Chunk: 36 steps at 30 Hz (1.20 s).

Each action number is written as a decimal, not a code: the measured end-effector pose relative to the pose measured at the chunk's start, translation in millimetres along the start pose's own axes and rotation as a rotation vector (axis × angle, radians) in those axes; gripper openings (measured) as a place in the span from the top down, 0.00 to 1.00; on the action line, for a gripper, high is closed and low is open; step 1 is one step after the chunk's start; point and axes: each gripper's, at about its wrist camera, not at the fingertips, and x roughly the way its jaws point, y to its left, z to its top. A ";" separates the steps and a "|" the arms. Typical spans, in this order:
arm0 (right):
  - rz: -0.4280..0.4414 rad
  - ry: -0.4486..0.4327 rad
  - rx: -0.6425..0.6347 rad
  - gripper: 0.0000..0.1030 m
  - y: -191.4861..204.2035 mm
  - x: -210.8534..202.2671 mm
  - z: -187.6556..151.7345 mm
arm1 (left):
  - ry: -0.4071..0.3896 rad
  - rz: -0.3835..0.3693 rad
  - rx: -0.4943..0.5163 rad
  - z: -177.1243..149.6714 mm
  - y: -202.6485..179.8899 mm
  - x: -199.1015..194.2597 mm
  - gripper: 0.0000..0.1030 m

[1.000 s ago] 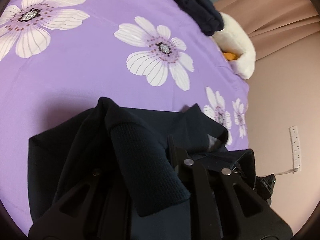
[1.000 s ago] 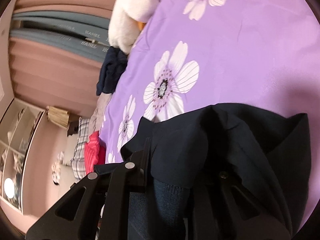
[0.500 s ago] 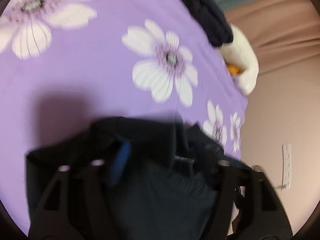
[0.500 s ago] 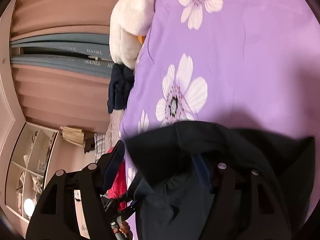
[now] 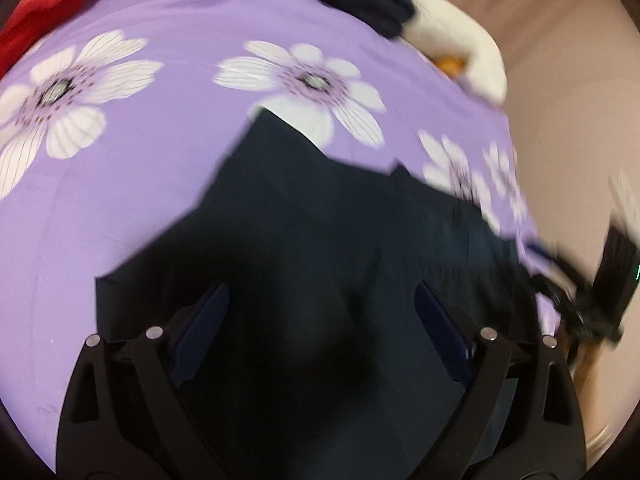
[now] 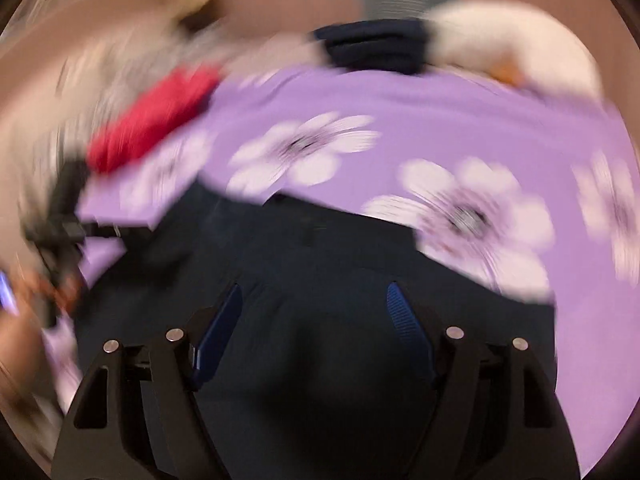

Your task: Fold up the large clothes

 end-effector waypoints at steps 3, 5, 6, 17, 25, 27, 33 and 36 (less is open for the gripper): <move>-0.012 0.078 -0.178 0.36 24.7 36.9 11.6 | 0.014 0.021 0.101 -11.4 -13.1 6.5 0.07; -0.025 0.126 -0.229 0.43 26.6 60.4 16.1 | 0.028 0.049 0.143 -15.8 -15.1 13.8 0.06; -0.036 0.143 -0.241 0.46 25.5 67.7 18.5 | 0.034 0.053 0.150 -17.0 -13.5 15.6 0.05; -0.075 0.228 -0.464 0.96 39.2 84.9 9.7 | 0.032 0.076 0.207 -22.2 -17.5 20.1 0.02; -0.290 0.114 -0.469 0.97 34.0 94.1 23.9 | 0.028 0.123 0.237 -19.5 -22.7 24.8 0.02; -0.327 0.101 -0.448 1.00 29.9 101.8 28.2 | 0.026 0.129 0.240 -18.0 -22.7 26.6 0.02; -0.287 0.044 -0.266 1.00 12.0 100.4 44.8 | 0.016 0.171 0.261 -15.2 -27.9 31.5 0.02; -0.201 -0.008 -0.184 0.81 14.7 70.8 43.9 | 0.004 0.181 0.267 -15.9 -29.7 29.9 0.02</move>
